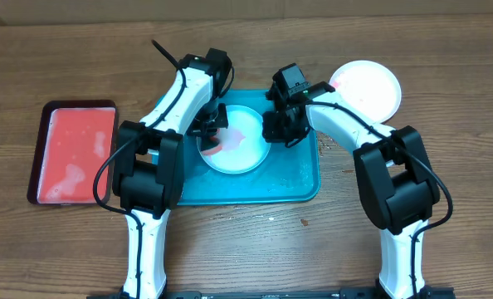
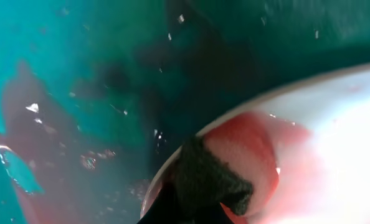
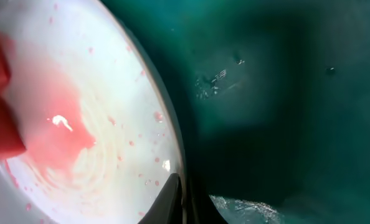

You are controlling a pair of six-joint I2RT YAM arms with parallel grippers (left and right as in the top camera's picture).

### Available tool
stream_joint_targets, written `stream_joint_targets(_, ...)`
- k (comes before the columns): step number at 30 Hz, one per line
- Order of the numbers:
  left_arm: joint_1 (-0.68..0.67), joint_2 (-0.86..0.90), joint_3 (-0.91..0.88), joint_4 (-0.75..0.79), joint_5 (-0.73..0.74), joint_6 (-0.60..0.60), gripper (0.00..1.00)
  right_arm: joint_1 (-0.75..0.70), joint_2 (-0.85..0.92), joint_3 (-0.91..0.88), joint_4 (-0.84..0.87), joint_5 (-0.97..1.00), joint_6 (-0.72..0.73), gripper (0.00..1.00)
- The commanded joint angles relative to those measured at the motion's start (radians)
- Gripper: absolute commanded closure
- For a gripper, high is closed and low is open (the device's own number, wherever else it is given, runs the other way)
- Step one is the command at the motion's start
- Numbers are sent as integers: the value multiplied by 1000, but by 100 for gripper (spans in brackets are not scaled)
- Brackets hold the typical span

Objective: Clean dirty plates on tray and stack at the side
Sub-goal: 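Scrub the light-blue plate with the sponge while the right gripper holds it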

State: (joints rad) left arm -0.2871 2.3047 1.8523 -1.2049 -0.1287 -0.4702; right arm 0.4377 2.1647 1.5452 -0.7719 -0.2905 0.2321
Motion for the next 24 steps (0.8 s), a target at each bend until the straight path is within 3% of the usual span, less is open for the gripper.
stream_joint_targets(1,28,39,16,51,-20,-29,96,-12,13,-14,-19,51,-19,96)
stream_joint_targets(5,0,39,15,147,293,38,96,-12,13,-14,-19,50,-19,96)
stream_joint_targets(9,-50,39,15,205,431,40,96,-12,13,-14,-20,50,-19,96)
stream_joint_targets(18,-141,39,15,183,433,60,96,-12,13,-14,-20,50,-15,96)
stream_joint_targets(21,-151,39,15,150,426,130,96,-12,13,-14,-20,50,-15,96)
stream_joint_targets(24,-150,39,15,99,311,154,96,-12,13,-14,-21,51,-15,96)
